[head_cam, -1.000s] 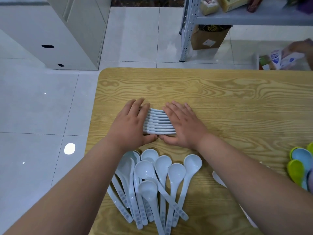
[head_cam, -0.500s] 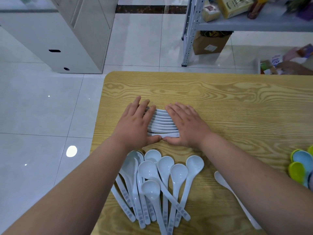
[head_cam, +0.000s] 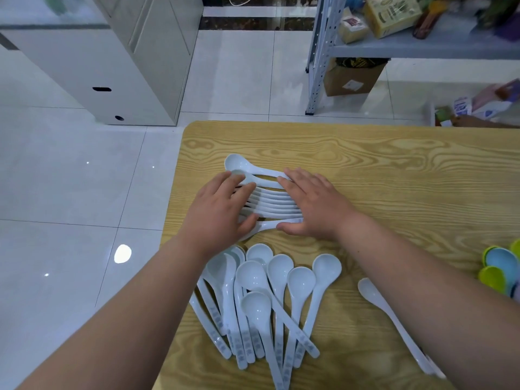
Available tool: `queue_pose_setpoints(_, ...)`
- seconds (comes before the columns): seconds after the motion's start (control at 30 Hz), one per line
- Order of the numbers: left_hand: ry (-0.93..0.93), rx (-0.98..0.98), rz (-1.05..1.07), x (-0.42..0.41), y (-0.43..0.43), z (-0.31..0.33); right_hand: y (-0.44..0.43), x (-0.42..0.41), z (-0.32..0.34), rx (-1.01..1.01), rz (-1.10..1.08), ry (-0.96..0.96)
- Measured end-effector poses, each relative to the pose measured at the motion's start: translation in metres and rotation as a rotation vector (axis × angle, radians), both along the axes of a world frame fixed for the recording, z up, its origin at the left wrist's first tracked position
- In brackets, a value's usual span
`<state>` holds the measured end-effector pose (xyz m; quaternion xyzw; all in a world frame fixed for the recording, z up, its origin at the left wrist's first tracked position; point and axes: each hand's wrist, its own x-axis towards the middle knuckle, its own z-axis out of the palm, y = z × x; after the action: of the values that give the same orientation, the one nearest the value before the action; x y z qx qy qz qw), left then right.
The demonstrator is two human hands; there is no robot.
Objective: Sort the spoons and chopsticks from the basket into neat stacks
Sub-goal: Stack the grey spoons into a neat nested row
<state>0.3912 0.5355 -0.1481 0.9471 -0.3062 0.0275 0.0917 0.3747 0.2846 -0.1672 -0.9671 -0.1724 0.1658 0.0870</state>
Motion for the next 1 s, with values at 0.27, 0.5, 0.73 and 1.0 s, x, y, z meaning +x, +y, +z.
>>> queue_pose_setpoints(0.27,0.052,-0.143,0.138,-0.058,0.034,0.022,0.024,-0.050,0.012,0.226,0.114,-0.335)
queue_pose_setpoints(0.5,0.333,-0.136,0.289,-0.113,0.063,0.016,0.068,-0.161,0.018,0.356,-0.118,-0.320)
queue_pose_setpoints(0.73,0.415,-0.065,0.380,-0.101,0.047,0.013,0.105,-0.217,0.020,0.133,-0.307,0.043)
queue_pose_setpoints(1.0,0.642,-0.412,0.474,-0.108,0.059,0.034,0.120,-0.216,0.025,0.116,-0.468,0.132)
